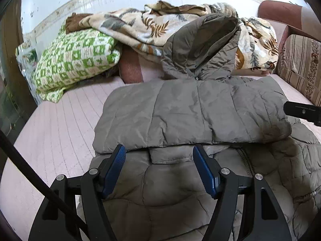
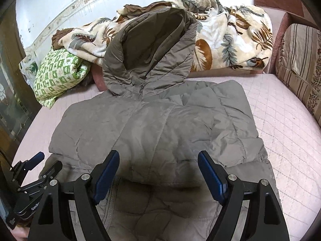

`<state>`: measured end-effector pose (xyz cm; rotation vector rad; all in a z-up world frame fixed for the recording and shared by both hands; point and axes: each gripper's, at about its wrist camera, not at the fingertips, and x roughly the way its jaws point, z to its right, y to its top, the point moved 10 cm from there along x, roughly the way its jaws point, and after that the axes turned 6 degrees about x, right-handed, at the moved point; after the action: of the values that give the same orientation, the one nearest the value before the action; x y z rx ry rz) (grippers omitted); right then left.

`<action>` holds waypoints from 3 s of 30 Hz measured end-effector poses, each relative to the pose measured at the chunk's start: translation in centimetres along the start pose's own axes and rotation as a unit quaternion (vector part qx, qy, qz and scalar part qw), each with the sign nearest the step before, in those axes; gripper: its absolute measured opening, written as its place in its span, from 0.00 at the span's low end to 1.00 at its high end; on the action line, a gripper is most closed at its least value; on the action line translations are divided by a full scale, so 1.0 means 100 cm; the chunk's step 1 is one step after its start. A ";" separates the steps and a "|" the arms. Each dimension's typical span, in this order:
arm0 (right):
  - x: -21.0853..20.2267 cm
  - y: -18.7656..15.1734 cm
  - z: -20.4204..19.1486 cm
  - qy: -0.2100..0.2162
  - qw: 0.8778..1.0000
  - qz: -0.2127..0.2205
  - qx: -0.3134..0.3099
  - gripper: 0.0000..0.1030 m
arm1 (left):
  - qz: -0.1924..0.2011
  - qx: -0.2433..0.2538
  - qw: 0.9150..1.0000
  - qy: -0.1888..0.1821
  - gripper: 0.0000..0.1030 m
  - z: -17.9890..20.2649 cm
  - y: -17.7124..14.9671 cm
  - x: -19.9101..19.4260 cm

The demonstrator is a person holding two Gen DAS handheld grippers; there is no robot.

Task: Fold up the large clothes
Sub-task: 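Move the right tool to the jacket hood, then grasp the hood with the right tool and lift it toward the hem, then lay the hood over the folded jacket body and open the right tool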

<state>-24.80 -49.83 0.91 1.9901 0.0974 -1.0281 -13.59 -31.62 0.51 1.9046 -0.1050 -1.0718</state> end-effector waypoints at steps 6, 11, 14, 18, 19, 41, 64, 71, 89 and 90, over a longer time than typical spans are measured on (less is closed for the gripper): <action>-0.030 0.001 0.016 0.028 0.998 -0.010 0.063 0.82 | 0.034 0.022 0.999 0.013 0.68 0.004 0.008 -0.017; -0.059 0.041 0.015 0.043 0.995 -0.006 0.091 0.82 | 0.060 0.033 0.997 0.023 0.68 0.005 0.016 -0.027; -0.069 0.081 0.006 0.057 0.992 -0.004 0.109 0.82 | 0.066 0.038 0.997 0.030 0.69 0.005 0.018 -0.029; -0.061 0.142 -0.007 0.071 0.986 0.006 0.148 0.84 | 0.063 0.034 0.997 0.029 0.69 0.003 0.018 -0.025; -0.056 0.155 -0.010 0.072 0.986 0.007 0.153 0.84 | 0.061 0.032 0.997 0.028 0.69 0.002 0.018 -0.023; 0.128 0.296 0.018 0.113 0.946 0.007 0.303 0.19 | 0.019 0.014 1.000 0.003 0.69 0.000 0.007 0.012; -0.052 0.013 -0.071 0.139 0.968 -0.001 0.207 0.11 | 0.036 -0.068 0.997 0.012 0.69 -0.051 0.012 -0.013; -0.024 -0.010 -0.066 0.113 0.976 -0.044 0.179 0.13 | 0.035 -0.070 0.997 0.017 0.69 -0.053 0.010 -0.012; 0.134 0.047 -0.040 -0.064 0.995 -0.079 0.003 0.48 | 0.003 -0.078 0.997 0.010 0.69 -0.057 0.008 0.012; 0.134 0.045 -0.042 -0.072 0.995 -0.069 -0.011 0.48 | 0.000 -0.079 0.997 0.010 0.69 -0.058 0.007 0.013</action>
<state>-11.52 -53.57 -4.19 1.9034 0.1675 -1.2510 -8.45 -28.71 1.37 1.7721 -0.0085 -1.0300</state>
